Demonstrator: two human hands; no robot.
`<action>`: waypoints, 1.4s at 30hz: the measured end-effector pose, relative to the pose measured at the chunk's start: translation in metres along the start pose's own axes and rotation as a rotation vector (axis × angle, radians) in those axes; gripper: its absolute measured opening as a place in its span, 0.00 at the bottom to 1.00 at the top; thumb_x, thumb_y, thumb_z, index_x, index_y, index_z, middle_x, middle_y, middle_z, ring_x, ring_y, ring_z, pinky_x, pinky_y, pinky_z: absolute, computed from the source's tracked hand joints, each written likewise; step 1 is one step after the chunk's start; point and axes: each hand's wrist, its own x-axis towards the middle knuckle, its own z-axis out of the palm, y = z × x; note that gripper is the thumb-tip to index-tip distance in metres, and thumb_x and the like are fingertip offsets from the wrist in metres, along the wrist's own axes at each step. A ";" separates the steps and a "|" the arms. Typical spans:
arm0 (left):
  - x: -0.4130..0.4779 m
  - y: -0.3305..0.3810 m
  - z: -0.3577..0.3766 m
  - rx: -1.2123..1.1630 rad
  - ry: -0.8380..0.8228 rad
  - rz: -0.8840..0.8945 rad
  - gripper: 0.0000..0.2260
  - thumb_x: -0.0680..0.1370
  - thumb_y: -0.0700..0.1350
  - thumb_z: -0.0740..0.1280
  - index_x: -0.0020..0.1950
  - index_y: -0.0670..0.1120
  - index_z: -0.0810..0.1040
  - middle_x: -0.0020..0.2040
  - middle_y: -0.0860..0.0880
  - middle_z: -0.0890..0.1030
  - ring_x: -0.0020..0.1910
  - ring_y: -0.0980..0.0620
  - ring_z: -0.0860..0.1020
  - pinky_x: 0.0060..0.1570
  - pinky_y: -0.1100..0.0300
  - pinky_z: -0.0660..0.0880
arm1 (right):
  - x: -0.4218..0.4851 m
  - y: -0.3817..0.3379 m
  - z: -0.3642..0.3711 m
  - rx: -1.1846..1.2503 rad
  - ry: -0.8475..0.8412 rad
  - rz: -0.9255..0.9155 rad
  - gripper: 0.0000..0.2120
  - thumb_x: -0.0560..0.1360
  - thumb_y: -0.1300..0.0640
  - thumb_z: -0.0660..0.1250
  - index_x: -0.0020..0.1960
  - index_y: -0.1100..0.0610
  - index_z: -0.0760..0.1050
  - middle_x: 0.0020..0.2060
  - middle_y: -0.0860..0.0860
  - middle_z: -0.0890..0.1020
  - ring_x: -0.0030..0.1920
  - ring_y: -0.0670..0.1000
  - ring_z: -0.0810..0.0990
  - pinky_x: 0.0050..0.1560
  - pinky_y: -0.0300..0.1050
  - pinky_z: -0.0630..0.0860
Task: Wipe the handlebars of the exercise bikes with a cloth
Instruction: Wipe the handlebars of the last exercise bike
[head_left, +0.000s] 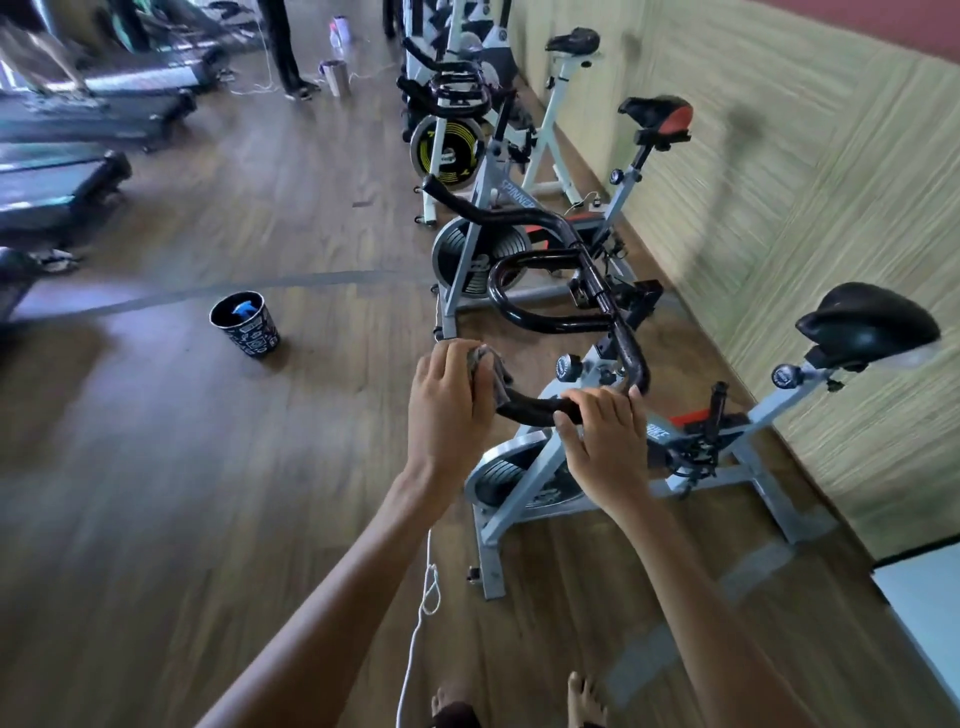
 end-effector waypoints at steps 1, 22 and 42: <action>-0.002 -0.001 0.003 0.106 0.024 0.080 0.10 0.81 0.45 0.58 0.50 0.43 0.77 0.49 0.49 0.79 0.50 0.48 0.76 0.54 0.54 0.72 | 0.000 0.002 -0.001 0.005 -0.008 -0.016 0.21 0.81 0.43 0.49 0.59 0.54 0.74 0.54 0.50 0.79 0.60 0.52 0.71 0.74 0.55 0.51; -0.009 0.008 0.047 0.870 -0.265 0.589 0.04 0.79 0.42 0.62 0.47 0.46 0.77 0.43 0.48 0.79 0.39 0.47 0.77 0.45 0.54 0.74 | 0.021 0.052 -0.033 0.097 -0.251 -0.369 0.21 0.81 0.47 0.49 0.68 0.50 0.72 0.61 0.46 0.79 0.61 0.50 0.76 0.67 0.45 0.56; -0.017 0.008 0.054 0.941 -0.206 0.551 0.05 0.79 0.40 0.60 0.48 0.43 0.75 0.43 0.45 0.77 0.42 0.44 0.74 0.51 0.51 0.73 | 0.027 0.029 -0.033 0.031 -0.251 -0.244 0.28 0.79 0.41 0.39 0.58 0.49 0.75 0.51 0.45 0.80 0.54 0.50 0.74 0.61 0.47 0.58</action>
